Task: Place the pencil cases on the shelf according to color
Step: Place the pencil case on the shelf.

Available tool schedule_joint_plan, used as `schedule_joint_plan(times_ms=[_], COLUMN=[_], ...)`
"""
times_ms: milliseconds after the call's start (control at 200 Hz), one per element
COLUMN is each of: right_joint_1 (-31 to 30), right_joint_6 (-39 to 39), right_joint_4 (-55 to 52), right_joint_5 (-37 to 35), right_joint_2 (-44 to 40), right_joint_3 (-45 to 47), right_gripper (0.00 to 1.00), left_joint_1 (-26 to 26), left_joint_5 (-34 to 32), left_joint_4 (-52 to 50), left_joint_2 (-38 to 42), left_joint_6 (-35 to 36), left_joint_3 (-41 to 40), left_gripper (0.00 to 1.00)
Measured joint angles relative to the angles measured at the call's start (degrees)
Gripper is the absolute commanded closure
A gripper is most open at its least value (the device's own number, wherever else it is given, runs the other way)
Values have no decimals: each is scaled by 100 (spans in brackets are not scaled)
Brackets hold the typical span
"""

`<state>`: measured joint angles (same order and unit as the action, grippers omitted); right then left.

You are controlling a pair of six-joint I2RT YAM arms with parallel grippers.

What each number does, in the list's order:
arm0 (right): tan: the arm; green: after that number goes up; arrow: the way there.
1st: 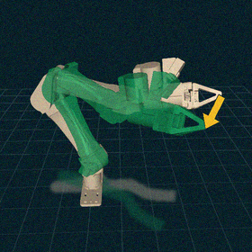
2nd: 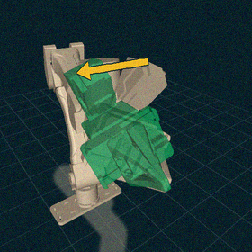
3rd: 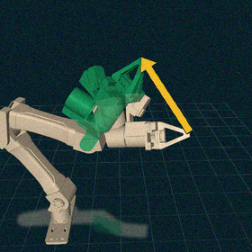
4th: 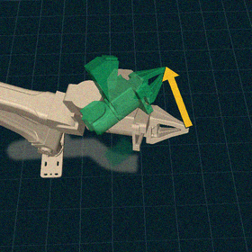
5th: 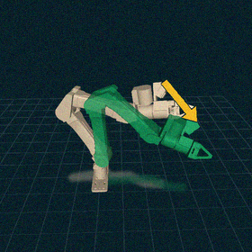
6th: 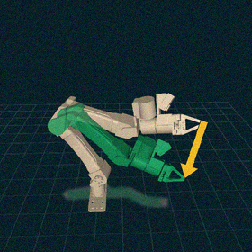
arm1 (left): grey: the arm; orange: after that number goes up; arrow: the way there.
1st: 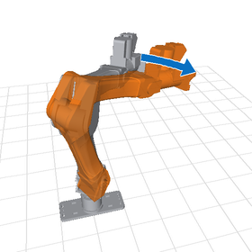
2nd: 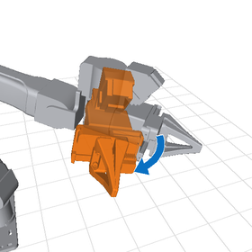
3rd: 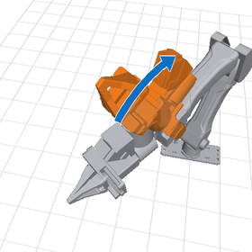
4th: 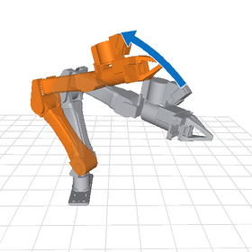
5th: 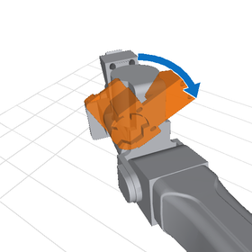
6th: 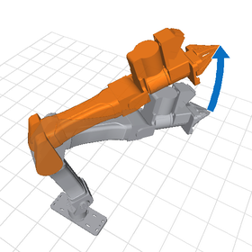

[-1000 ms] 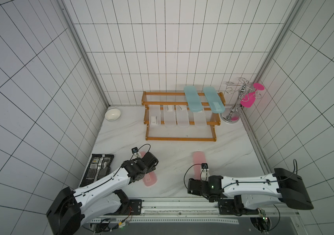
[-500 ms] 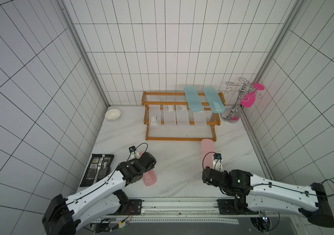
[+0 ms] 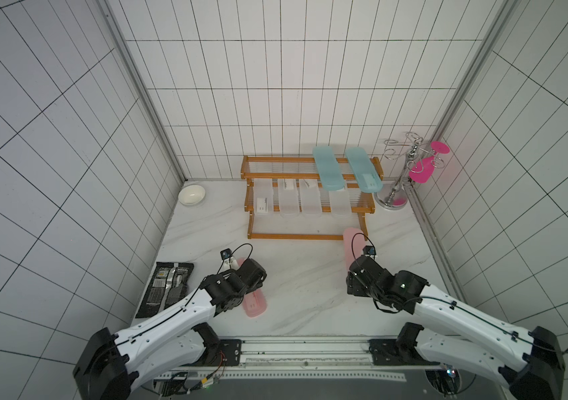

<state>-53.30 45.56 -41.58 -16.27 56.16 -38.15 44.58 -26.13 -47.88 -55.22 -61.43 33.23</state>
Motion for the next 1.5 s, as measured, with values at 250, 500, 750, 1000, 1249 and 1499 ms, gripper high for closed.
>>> schedule_joint_plan(times_ms=[250,500,750,1000,1249,1499], right_joint_1=[654,1204,1563,1628,1659,1659], right_joint_6=[-597,-1191,-1563,-1700,-1757,-1738], right_joint_4=[841,1554,2166,2507,2717,2767], right_joint_5=[197,142,175,181,166,133], right_joint_2=[942,1878,2706,3132,3757,3866], right_joint_3=[-48,-619,-870,-1034,-1375,-1397], right_gripper=[42,43,43,43,32,6], left_joint_1=[0,0,0,0,0,0], left_joint_5=[0,-2,-4,0,26,138], left_joint_4=[52,168,328,551,754,994], left_joint_2=[-142,-297,-529,-658,-826,-894], left_joint_6=[57,107,151,256,415,599], left_joint_3=[0,-4,-85,-177,-201,-219], left_gripper=[2,2,2,2,2,2])
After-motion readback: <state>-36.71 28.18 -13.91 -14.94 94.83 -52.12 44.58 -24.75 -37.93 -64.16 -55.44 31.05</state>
